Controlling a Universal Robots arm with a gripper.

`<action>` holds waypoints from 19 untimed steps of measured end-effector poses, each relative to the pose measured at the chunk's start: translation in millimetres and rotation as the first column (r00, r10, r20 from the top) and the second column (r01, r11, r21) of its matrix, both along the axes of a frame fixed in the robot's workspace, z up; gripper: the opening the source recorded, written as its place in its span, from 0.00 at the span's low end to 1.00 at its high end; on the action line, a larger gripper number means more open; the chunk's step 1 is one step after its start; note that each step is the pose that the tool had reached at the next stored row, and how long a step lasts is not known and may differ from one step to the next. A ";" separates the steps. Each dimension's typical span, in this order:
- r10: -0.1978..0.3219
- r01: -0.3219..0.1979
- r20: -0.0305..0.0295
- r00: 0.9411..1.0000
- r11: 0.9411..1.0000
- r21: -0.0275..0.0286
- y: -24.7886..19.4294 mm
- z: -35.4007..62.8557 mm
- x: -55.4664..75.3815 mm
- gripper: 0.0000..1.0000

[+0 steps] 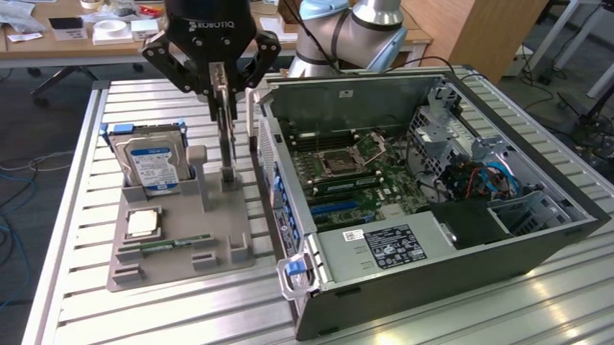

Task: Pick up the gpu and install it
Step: 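Pick up the gpu and move the gpu toward the slot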

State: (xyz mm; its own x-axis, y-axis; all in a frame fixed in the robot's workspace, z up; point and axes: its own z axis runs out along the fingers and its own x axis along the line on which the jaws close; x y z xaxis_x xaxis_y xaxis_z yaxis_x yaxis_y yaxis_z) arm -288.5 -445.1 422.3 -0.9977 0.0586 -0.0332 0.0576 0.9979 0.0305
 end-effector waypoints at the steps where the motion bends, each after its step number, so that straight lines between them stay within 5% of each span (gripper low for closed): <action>1: 0.000 0.000 0.000 1.000 1.000 0.000 0.0 1.2 0.0 0.27; 19: 0.000 0.000 0.000 1.000 1.000 0.000 0.0 23.0 0.0 0.27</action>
State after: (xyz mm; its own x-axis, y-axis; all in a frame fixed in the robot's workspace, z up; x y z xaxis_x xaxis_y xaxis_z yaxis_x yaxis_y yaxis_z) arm -288.5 -445.0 445.3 -0.9977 0.0586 -0.0331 0.0576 0.9979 0.0305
